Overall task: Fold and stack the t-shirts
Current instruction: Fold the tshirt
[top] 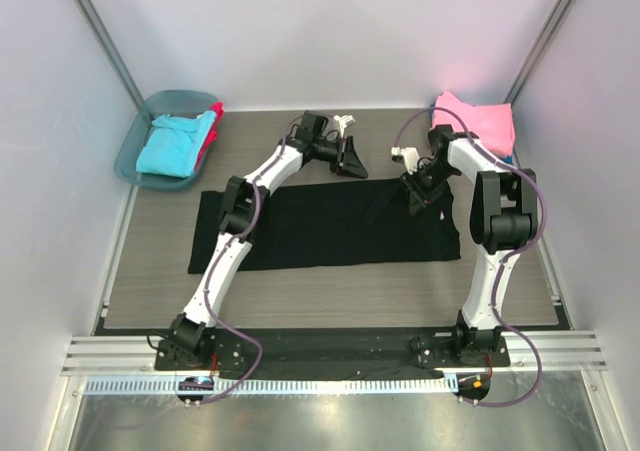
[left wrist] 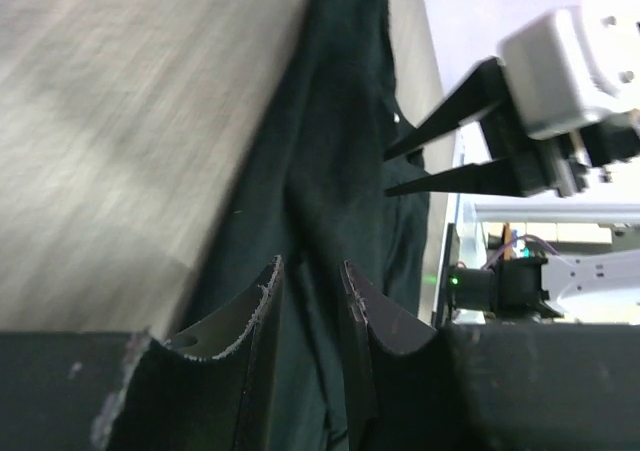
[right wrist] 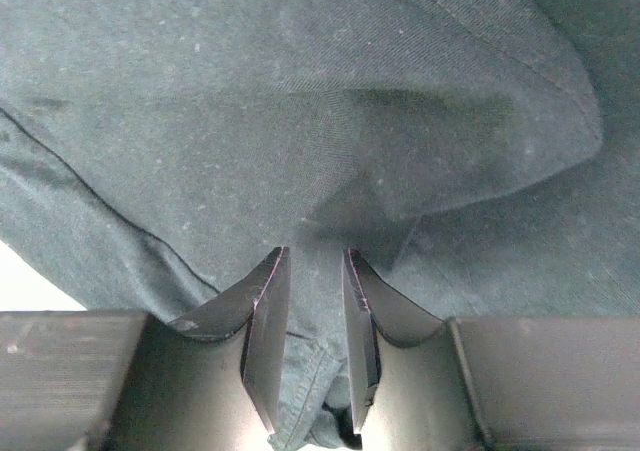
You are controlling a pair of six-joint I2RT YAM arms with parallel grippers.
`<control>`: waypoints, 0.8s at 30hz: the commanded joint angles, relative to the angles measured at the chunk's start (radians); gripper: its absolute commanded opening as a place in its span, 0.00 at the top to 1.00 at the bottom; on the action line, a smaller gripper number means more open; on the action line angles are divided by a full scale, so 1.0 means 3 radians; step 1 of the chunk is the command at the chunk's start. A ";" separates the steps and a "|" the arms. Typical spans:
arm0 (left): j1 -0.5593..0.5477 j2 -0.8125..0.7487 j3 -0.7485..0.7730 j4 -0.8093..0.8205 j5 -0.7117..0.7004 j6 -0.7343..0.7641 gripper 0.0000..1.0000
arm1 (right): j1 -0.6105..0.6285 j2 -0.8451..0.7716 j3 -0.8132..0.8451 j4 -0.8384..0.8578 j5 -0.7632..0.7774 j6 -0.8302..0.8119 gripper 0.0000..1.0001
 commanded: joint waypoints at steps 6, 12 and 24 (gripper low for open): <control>-0.0066 0.0004 -0.0131 0.0175 0.0292 -0.0134 0.72 | -0.0012 0.0033 -0.0050 0.0086 -0.0049 0.0058 0.67; -0.0066 -0.0011 -0.0203 -0.0035 0.0307 0.0004 0.72 | -0.0012 0.0058 -0.0025 0.0142 -0.0044 0.0093 0.67; -0.0132 -0.0017 -0.0330 -0.0198 0.0323 0.0117 0.72 | -0.0007 0.0125 0.0011 0.0152 -0.0044 0.0063 0.67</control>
